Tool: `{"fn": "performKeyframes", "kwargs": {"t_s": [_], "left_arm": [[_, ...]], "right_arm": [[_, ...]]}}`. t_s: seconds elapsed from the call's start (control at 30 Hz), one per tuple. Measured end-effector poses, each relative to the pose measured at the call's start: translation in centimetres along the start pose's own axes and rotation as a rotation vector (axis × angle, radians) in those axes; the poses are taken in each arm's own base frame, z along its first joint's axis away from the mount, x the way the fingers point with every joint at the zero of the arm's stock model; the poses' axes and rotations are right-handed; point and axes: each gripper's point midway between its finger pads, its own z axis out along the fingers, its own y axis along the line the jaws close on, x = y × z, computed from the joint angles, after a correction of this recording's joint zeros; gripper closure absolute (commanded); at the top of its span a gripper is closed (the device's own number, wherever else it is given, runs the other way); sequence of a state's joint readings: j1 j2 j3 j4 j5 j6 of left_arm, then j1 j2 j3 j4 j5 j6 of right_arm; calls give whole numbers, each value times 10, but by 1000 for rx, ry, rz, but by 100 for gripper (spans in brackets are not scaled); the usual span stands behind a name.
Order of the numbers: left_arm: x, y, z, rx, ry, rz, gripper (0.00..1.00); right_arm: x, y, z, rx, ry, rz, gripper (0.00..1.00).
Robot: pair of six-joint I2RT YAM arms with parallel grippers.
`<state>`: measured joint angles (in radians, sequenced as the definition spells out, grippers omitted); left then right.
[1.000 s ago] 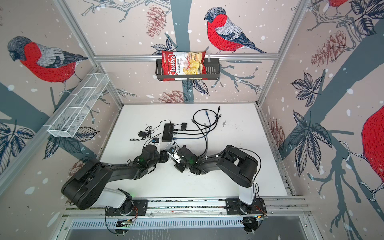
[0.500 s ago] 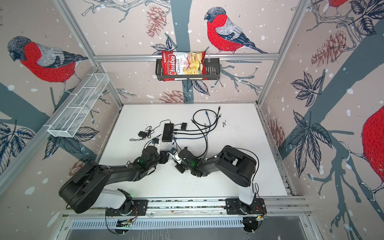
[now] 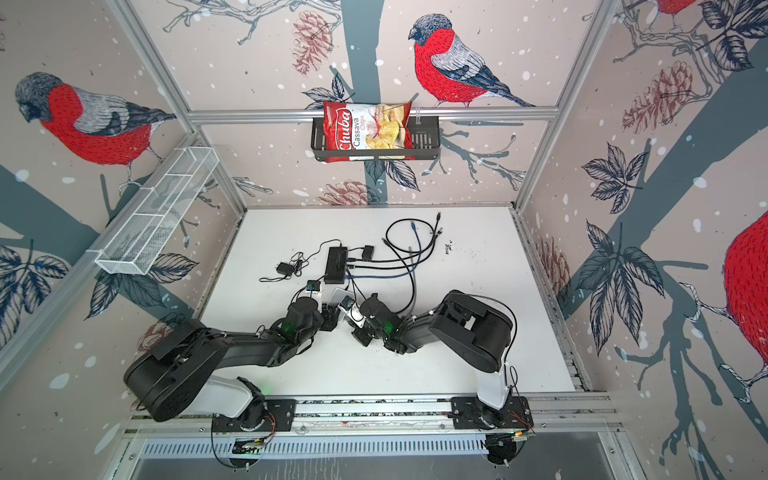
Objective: Insert the plug into the switch port
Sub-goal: 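Push the grey plug into the white box port with right gripper while left holds box, then open both grippers and withdraw them from the white box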
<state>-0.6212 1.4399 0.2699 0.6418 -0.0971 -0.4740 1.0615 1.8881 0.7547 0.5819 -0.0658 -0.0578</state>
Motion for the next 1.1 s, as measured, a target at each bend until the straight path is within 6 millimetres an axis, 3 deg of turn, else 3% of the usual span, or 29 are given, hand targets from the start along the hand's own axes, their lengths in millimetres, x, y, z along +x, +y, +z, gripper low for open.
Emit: {"fn": "performKeyframes", "kwargs": {"t_s": [0.3,0.53,0.87,1.07,1.1], "left_arm": [[-3,5,-1,-42,-38,21,46],[-3,3,-1,-35,-41,23,43],[-4,-37,-9,136,22,28,23],[-13,-39,-9,126,25,20,16],[-13,-38,-8,119,30,20,5]], "right_arm": [[-6,1,7,-12,4,-17,99],[-3,-3,4,5,28,-19,93],[21,-3,-24,21,34,-15,81],[21,-11,-25,35,32,-5,63],[21,-13,-25,38,34,-2,57]]}}
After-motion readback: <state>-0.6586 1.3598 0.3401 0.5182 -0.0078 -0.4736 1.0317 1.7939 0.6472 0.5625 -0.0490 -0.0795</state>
